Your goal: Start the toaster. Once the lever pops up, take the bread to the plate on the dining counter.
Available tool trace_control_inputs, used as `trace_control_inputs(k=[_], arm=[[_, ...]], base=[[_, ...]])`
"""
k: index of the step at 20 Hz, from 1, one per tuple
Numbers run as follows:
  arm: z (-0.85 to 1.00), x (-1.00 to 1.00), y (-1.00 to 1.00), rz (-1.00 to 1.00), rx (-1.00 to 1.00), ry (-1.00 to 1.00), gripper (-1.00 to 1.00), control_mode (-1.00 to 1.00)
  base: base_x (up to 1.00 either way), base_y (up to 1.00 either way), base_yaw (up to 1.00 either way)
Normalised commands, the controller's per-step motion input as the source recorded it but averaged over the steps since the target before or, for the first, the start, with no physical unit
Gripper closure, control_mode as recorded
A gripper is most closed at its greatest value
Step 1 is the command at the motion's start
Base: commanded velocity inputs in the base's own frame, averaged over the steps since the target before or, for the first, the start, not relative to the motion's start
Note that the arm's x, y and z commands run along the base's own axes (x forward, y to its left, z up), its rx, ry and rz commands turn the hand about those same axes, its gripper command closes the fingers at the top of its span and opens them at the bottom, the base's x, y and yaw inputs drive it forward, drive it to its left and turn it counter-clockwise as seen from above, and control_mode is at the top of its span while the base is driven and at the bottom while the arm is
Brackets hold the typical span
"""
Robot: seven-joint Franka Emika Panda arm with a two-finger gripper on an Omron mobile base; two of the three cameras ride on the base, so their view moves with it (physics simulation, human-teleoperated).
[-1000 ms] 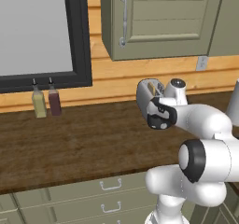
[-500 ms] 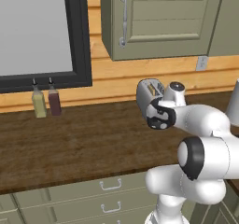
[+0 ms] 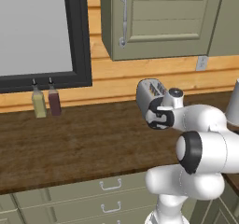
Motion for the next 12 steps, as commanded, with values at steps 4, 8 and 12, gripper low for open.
trace_control_inputs(k=[4,8,12], arm=[[-0.1,0.0,0.0,0.0,0.0,0.0,-1.0,-1.0],[0.0,0.0,0.0,0.0,0.0,0.0,-1.0,-1.0],[0.0,-0.02,-0.01,0.0,0.0,0.0,-1.0,-1.0]], base=[[0.0,0.0,0.0],[0.0,0.0,0.0],[0.0,0.0,0.0]])
